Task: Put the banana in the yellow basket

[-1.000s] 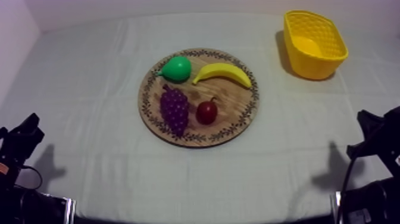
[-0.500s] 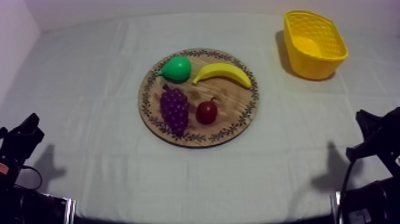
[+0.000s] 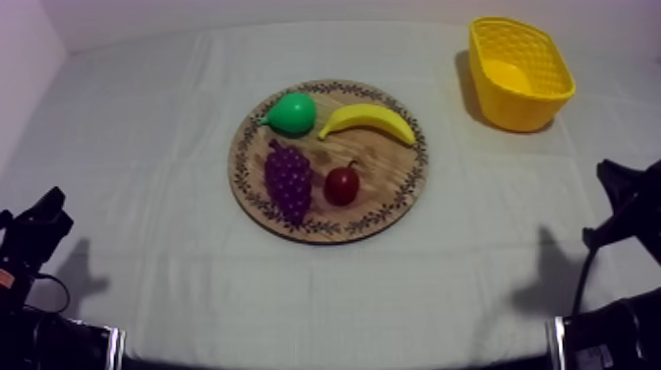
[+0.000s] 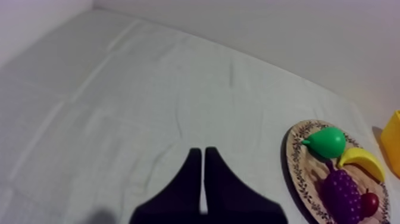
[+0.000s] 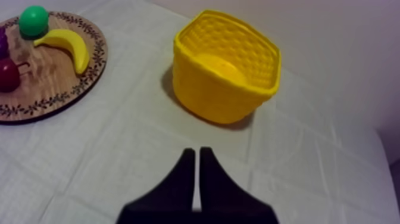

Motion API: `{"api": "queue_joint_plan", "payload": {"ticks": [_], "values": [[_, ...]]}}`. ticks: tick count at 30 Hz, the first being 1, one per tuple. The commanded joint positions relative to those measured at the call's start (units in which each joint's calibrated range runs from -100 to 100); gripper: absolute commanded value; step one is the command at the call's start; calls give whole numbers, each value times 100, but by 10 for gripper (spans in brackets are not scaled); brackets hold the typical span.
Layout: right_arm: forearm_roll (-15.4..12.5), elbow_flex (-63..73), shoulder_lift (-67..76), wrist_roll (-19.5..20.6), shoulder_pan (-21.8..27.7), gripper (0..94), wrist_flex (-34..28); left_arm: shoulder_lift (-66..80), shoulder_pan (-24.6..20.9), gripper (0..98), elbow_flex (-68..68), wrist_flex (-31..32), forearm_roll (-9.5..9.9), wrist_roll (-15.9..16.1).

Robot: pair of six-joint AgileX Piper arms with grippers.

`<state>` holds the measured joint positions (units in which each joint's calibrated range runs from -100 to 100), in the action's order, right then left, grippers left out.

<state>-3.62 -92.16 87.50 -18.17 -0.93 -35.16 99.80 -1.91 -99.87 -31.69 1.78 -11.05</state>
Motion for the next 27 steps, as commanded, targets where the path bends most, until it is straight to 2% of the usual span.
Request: {"api": "queue_joint_plan", "payload": {"ticks": [1,6,12,19,27], "values": [[-209,560,-608,-311,38,2,35,3,-1,1,-2,0,0,-2],[-565,1721,-1796,-832,119,2,-26,3,-1,1,-2,0,0,-2],[-677,3447,-3186,-1183,97,2,-661,3,-1,1,-2,0,0,-2],[-510,5567,-4569,-1246,-139,2,-1899,3,-1,1,-2,0,0,-2],[-150,7303,-5970,-993,-708,2,-2925,3,-1,1,-2,0,0,-2]]}}
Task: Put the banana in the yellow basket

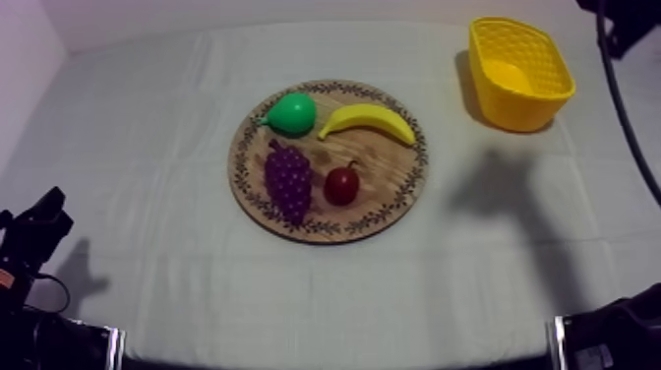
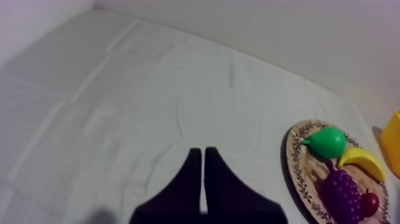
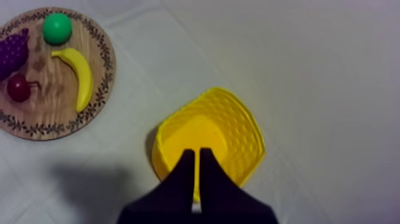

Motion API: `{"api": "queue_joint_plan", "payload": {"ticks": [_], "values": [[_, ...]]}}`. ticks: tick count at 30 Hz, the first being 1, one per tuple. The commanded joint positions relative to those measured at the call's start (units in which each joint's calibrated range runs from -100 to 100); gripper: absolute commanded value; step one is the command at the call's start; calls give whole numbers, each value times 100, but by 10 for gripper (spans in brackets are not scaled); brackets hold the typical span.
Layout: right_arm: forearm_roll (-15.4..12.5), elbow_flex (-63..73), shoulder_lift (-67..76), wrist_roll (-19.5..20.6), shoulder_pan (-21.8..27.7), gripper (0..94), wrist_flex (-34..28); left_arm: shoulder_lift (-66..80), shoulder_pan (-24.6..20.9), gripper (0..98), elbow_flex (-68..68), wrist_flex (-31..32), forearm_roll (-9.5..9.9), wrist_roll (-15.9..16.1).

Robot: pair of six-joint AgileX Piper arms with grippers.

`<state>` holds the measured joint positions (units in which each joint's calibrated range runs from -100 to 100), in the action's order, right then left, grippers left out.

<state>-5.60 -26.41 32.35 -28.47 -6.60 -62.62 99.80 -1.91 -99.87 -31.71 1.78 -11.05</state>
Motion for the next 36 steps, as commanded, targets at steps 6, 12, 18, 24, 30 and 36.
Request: {"api": "queue_joint_plan", "payload": {"ticks": [6,12,18,24,30,36], "values": [[331,1324,-1206,274,-615,2,-518,3,-1,1,-2,3,0,-2],[488,1466,-1748,527,-1008,3,-528,3,-1,1,-2,3,0,-2],[589,1397,-2149,666,-1334,3,-505,3,-1,1,-2,3,0,-2],[641,1167,-2436,700,-1516,4,-364,3,-1,1,-2,3,0,-2],[720,806,-2602,701,-1676,5,-211,3,-1,1,-2,3,0,-2],[749,509,-2660,659,-1768,6,-141,3,-1,1,-2,3,0,-2]]}}
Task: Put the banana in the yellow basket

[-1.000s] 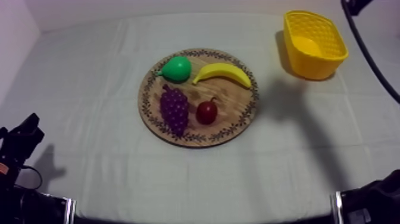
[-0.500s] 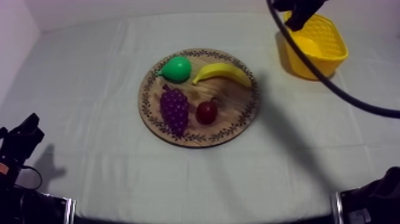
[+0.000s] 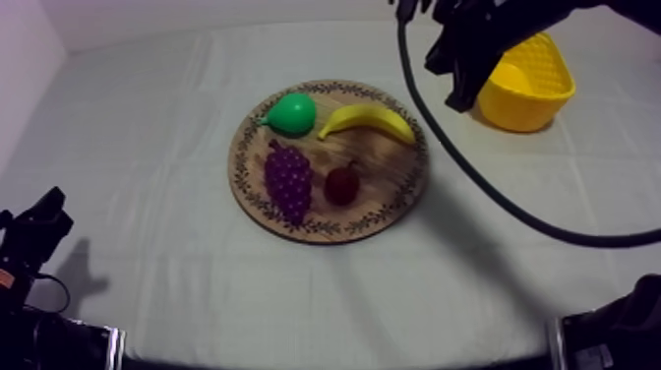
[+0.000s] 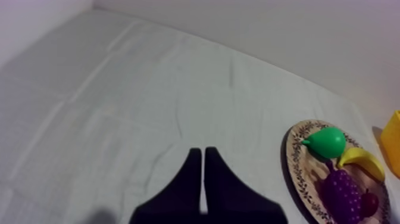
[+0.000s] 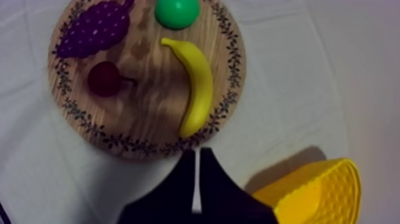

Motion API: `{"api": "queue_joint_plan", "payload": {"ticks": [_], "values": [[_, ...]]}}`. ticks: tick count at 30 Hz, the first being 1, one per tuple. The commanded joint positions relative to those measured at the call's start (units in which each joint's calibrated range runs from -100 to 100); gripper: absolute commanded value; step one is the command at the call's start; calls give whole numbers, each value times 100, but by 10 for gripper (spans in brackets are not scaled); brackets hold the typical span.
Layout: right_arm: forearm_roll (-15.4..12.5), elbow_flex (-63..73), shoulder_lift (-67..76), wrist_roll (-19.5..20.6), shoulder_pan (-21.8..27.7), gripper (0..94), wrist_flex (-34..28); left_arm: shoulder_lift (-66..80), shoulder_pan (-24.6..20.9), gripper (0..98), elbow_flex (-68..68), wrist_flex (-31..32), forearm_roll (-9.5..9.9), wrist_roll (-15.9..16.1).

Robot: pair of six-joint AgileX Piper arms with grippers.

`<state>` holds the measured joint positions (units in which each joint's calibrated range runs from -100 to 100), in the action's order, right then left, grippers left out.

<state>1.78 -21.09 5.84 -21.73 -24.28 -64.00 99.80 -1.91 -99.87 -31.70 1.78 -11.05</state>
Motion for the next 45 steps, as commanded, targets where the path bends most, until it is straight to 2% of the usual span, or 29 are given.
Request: {"api": "queue_joint_plan", "payload": {"ticks": [1,4,8,11,13,28,45], "values": [[7,-52,-16,-22,-4,6,9,3,-1,1,-2,1,0,0],[-33,-122,-26,-71,2,21,67,3,-1,1,-2,1,0,-1],[-20,-223,-37,-193,-25,421,77,3,-1,1,-2,1,0,-1],[-67,-262,-31,-235,-1,599,102,3,-1,1,-2,1,0,-2],[-75,-275,-14,-229,8,648,117,3,-1,1,-2,1,0,-3],[-65,-418,-103,-110,-22,623,284,3,-1,1,-2,1,0,-2],[117,347,-1766,18,-58,610,342,3,-1,1,-2,1,0,-1]]}}
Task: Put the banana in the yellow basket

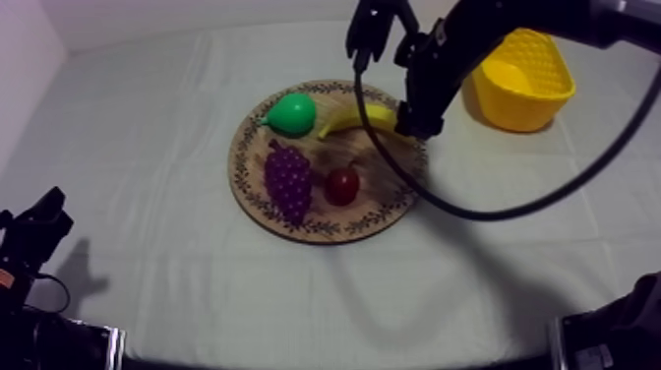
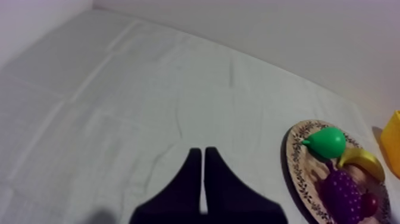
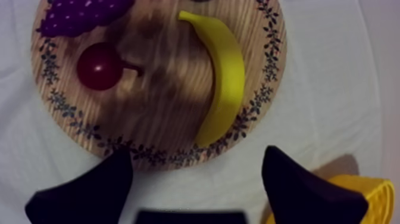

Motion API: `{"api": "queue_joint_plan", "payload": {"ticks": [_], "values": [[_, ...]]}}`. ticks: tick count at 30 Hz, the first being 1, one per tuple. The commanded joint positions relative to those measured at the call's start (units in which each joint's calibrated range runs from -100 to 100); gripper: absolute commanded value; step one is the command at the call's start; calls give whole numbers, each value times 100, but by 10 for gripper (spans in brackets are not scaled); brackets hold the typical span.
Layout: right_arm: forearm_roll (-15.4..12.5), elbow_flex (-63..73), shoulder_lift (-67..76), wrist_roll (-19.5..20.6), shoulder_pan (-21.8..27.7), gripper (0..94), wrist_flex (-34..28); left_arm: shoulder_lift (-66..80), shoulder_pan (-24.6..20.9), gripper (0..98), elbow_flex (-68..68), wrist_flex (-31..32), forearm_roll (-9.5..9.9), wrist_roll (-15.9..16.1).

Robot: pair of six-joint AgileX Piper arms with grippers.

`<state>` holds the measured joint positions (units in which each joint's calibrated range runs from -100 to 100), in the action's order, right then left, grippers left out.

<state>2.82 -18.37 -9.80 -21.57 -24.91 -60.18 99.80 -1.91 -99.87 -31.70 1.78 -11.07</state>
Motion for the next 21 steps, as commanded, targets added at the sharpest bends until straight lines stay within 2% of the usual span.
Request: {"api": "queue_joint_plan", "payload": {"ticks": [1,21], "values": [[29,128,-309,19,7,611,-30,3,-1,1,-2,1,0,1],[209,1258,-1930,277,13,615,64,3,-1,1,-2,1,0,1]]}}
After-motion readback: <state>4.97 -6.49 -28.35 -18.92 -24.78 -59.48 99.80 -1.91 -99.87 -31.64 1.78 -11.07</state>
